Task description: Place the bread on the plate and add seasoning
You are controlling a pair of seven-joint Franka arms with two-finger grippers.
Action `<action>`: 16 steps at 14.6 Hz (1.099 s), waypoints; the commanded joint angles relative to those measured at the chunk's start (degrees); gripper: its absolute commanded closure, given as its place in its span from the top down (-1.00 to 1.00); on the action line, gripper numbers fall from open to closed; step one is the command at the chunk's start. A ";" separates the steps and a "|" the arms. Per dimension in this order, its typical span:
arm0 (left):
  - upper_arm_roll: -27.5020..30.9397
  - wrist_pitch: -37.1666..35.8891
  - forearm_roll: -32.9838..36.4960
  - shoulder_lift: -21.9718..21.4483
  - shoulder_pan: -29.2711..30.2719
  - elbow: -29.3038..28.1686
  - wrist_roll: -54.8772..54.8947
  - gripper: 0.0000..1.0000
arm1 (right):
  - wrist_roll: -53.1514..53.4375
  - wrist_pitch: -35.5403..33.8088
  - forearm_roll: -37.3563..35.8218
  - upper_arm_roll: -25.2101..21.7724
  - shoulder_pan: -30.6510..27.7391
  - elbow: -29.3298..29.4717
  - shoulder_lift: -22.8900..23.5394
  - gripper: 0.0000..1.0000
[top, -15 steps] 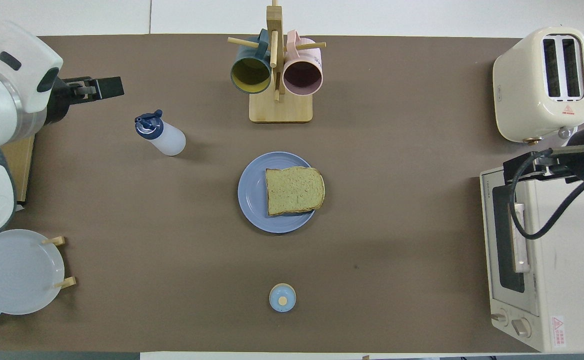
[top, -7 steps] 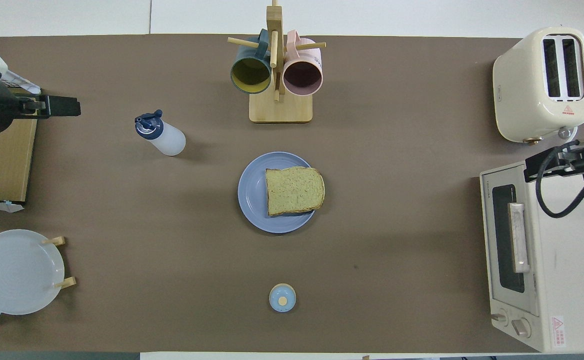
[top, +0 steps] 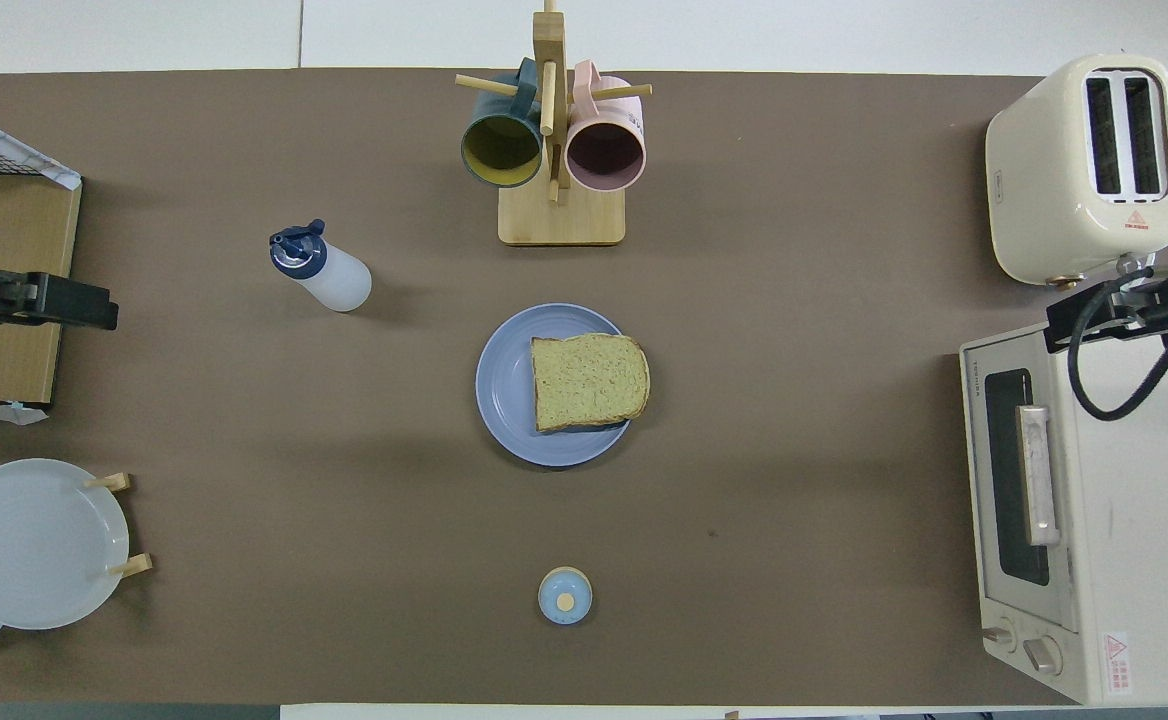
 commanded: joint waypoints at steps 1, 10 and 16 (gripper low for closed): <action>0.29 -6.76 -1.13 -3.23 0.45 0.15 1.21 1.00 | -3.33 -0.20 -0.76 -0.31 -0.38 0.65 -0.61 1.00; -0.76 -19.68 0.89 -6.24 0.53 4.97 0.42 1.00 | -3.42 0.15 -1.03 -0.40 -0.38 0.74 -0.88 1.00; -7.01 -16.81 -0.17 -0.35 7.74 7.88 0.16 1.00 | -3.51 1.65 -1.03 -0.40 -0.47 0.47 -0.88 1.00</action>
